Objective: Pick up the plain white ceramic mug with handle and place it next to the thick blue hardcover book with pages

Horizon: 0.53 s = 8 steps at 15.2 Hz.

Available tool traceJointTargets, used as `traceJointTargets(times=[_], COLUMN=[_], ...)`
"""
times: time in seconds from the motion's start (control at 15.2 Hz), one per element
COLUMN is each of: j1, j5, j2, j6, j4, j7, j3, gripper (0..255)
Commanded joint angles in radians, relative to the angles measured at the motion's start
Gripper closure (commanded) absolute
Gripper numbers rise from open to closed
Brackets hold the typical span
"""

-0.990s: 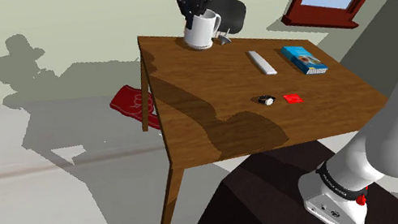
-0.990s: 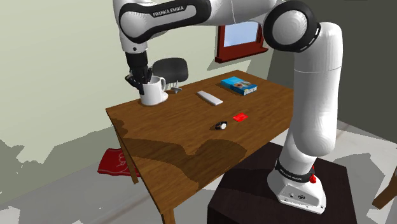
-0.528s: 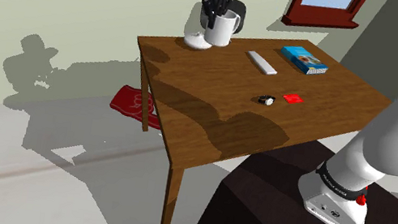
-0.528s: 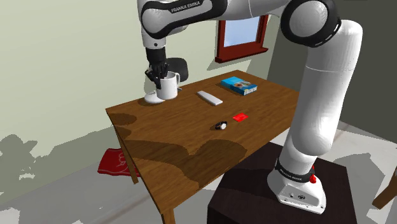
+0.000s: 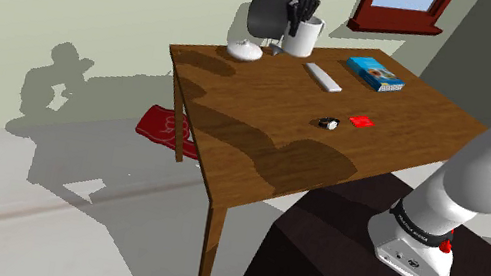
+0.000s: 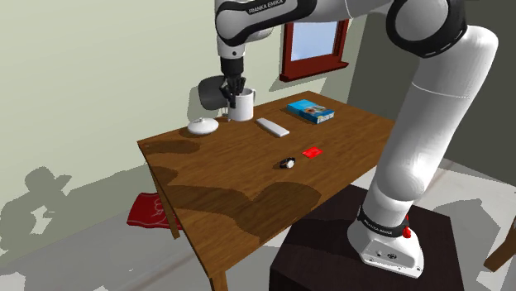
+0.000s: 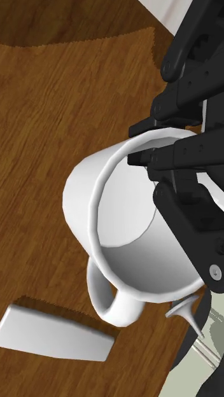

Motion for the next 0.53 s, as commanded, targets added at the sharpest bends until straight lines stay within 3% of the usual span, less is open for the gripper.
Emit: traceJointTargets(times=[0.0,0.46], j1=[-0.021,-0.096], j5=[0.002,-0.005], j2=[-0.04,-0.106], j6=[0.005,0.013], j4=[-0.045,-0.118], j7=[-0.046,-0.208], j3=[-0.023,-0.113], gripper=[255,255])
